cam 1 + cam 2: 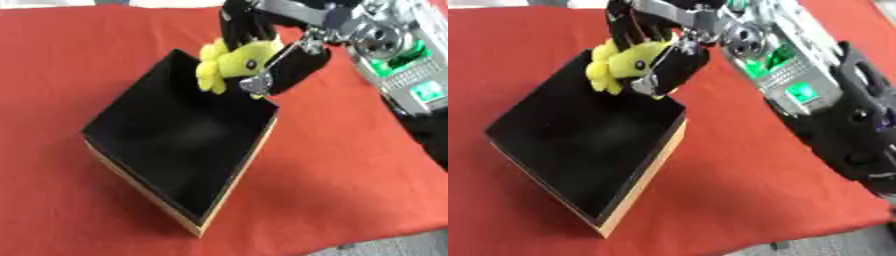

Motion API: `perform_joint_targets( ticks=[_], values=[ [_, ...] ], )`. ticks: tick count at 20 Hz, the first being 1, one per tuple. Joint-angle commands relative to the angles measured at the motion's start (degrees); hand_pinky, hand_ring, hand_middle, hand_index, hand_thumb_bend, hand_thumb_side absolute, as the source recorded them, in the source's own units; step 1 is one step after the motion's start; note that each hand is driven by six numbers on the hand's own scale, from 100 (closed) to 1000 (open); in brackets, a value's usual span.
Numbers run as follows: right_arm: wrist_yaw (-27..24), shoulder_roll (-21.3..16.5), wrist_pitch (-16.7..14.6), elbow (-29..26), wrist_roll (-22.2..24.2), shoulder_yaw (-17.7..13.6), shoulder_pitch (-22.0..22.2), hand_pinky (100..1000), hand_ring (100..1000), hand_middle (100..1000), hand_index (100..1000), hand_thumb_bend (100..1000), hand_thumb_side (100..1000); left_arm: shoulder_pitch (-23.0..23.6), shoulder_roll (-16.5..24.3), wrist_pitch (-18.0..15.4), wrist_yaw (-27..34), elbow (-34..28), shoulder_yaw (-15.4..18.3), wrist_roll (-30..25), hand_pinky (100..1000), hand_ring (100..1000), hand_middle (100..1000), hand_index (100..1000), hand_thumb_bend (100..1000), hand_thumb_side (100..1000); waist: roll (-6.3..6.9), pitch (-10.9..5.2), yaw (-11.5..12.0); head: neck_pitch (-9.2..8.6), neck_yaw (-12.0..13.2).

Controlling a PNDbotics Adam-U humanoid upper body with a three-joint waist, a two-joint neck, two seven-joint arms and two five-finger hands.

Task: Pick up objects on the table and place them in the box.

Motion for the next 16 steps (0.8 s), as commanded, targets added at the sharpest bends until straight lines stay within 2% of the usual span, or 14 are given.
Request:
perform_joint_targets(
  ticks=[1, 5, 10, 16],
  values=[
    [2.99, 0.58, 0.45, -0.91, 0.84, 1.96, -0.06, 318, 373, 397, 459, 100, 100, -0.80, 1.00, -0.07, 0.27, -0.84, 0.17, -0.30, 531, 834, 692, 800, 100, 448, 0.07, -1.37, 0.13, 0.36, 0.08],
    [6.75, 2.12, 0.40, -0.91, 1.21, 4.01, 0.81, 323, 379, 403, 464, 100, 100, -0.86, 0.86, -0.10, 0.37, -0.84, 0.13, -0.38, 532, 834, 692, 800, 100, 448, 0.00, -1.60, 0.09, 0.46, -0.07],
    [10.84, 5.41, 0.20, -0.91, 0.89, 4.91, 0.85, 328, 381, 406, 468, 100, 100, -0.78, 0.60, -0.10, 0.46, -0.84, 0.12, -0.48, 532, 835, 692, 800, 100, 451, -0.01, -1.76, 0.26, 0.36, -0.34],
    [17.17, 6.67, 2.22, -0.91, 0.76, 5.59, 2.61, 365, 413, 436, 506, 100, 100, -0.63, 0.49, -0.06, 0.50, -0.84, 0.22, -0.42, 531, 837, 692, 799, 100, 460, -0.03, -1.34, 0.69, 0.30, -0.48]
  ],
)
